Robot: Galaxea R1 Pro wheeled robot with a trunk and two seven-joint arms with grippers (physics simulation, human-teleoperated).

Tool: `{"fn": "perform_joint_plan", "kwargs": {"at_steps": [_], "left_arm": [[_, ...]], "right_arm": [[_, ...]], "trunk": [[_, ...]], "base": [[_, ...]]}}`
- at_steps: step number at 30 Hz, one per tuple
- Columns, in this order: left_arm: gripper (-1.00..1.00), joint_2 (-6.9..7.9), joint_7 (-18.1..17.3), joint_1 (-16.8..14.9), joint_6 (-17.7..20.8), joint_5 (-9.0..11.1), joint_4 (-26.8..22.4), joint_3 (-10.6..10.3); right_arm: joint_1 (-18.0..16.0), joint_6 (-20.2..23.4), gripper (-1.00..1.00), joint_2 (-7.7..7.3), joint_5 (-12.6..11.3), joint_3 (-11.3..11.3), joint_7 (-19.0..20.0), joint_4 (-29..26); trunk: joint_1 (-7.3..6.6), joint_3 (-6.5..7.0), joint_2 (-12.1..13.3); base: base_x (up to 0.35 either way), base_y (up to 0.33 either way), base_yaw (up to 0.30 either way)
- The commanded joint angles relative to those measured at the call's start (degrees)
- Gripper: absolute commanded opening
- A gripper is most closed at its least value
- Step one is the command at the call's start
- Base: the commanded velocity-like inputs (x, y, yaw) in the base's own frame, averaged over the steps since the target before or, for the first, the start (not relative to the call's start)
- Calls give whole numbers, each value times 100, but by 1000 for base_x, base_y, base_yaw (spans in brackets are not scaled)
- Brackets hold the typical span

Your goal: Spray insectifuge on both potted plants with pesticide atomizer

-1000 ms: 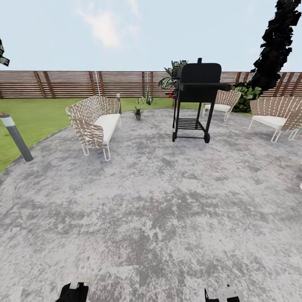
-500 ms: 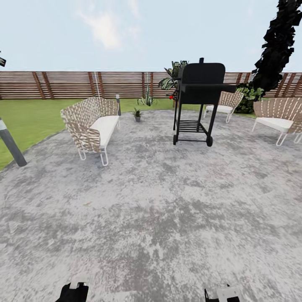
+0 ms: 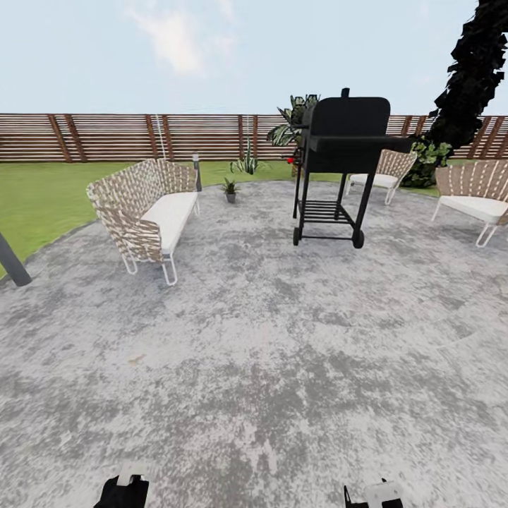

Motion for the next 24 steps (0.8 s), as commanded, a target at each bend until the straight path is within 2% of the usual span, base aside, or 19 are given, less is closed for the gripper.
{"fn": "perform_joint_plan", "kwargs": {"at_steps": [1,24], "left_arm": [[-100,4,-5,-4,-20,1,5,-18],[-100,-2,-5,-4,-20,1,5,-28]], "right_arm": [[-4,-11,100,0,61,-23,-41,8],[-4,-11,100,0,61,-21,-41,10]], "trunk": [[2,-5,-2],[2,-5,-2]], "base": [[338,0,0],[338,0,0]]}}
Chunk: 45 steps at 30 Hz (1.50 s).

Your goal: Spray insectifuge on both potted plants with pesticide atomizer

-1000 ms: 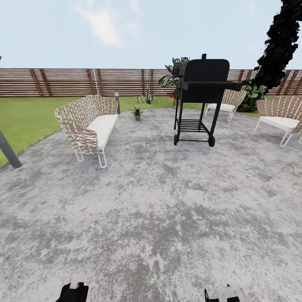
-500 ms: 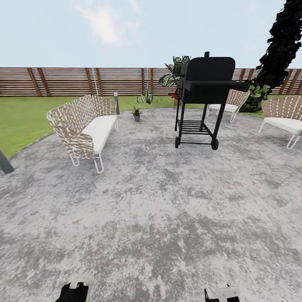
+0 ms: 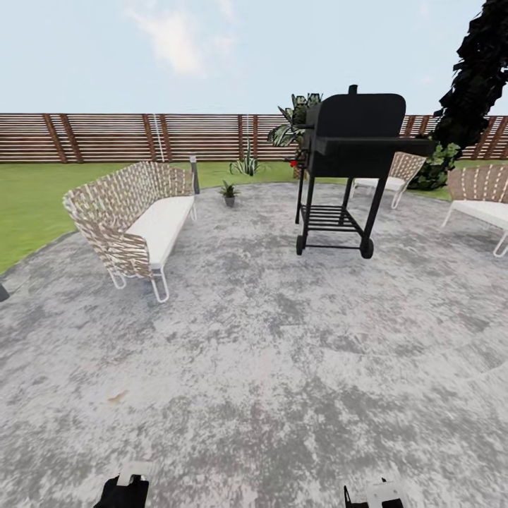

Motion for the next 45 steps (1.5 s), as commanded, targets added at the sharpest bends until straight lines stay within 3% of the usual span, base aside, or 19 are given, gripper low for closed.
{"fn": "perform_joint_plan", "kwargs": {"at_steps": [1,45], "left_arm": [[-100,2,-5,-4,-20,1,7,-24],[-100,1,-5,-4,-20,1,13,-24]], "right_arm": [[-4,-11,100,0,61,-23,-41,7],[-4,-11,100,0,61,-24,-41,6]], "trunk": [[2,-5,-2],[2,-5,-2]], "base": [[338,0,0],[338,0,17]]}}
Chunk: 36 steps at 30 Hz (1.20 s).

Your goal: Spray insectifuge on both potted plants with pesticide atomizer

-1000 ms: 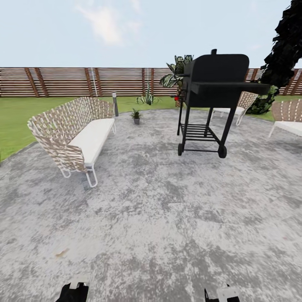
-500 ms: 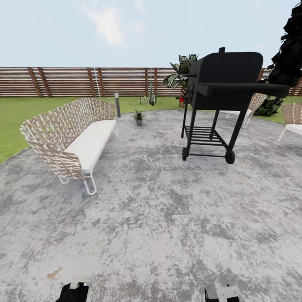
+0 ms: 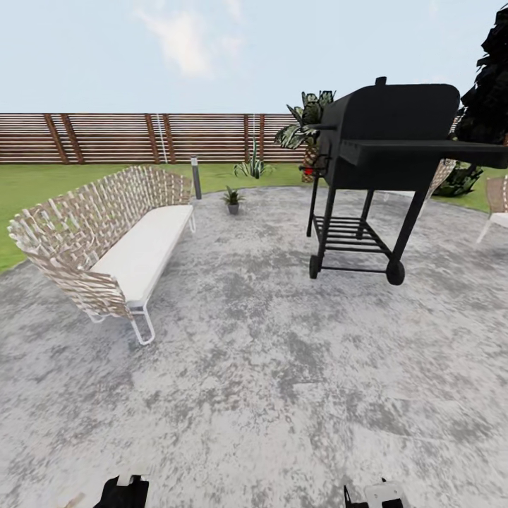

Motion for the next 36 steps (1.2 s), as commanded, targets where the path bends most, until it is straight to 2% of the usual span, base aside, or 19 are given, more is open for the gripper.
{"fn": "perform_joint_plan", "kwargs": {"at_steps": [1,22,36], "left_arm": [[-100,2,-5,-4,-20,1,5,-23],[-100,2,-5,-4,-20,1,5,-23],[-100,-4,-5,-4,-20,1,3,-23]], "right_arm": [[-4,-11,100,0,61,-23,-41,9],[-4,-11,100,0,53,-19,-41,9],[-4,-11,100,0,53,-16,-41,9]], "trunk": [[2,-5,-2],[2,-5,-2],[2,-5,-2]], "base": [[338,0,0],[338,0,1],[338,0,78]]}}
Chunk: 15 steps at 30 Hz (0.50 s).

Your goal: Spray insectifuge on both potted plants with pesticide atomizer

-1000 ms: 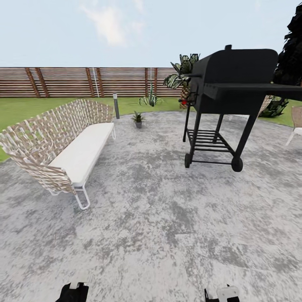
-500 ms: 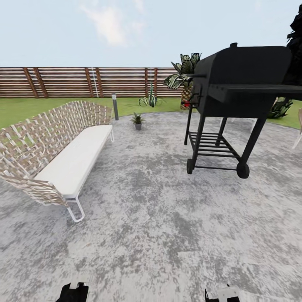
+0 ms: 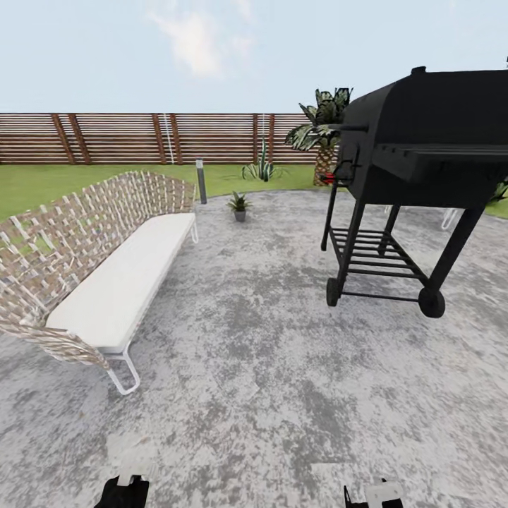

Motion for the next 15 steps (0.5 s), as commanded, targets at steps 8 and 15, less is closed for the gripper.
{"fn": "perform_joint_plan", "kwargs": {"at_steps": [8,15], "left_arm": [[-100,-2,-5,-4,-20,1,2,-23],[-100,1,-5,-4,-20,3,0,-23]], "right_arm": [[-4,-11,100,0,61,-21,-41,9],[-4,-11,100,0,69,-21,-41,9]], "trunk": [[2,-5,-2],[2,-5,-2]], "base": [[338,0,1],[338,0,0]]}}
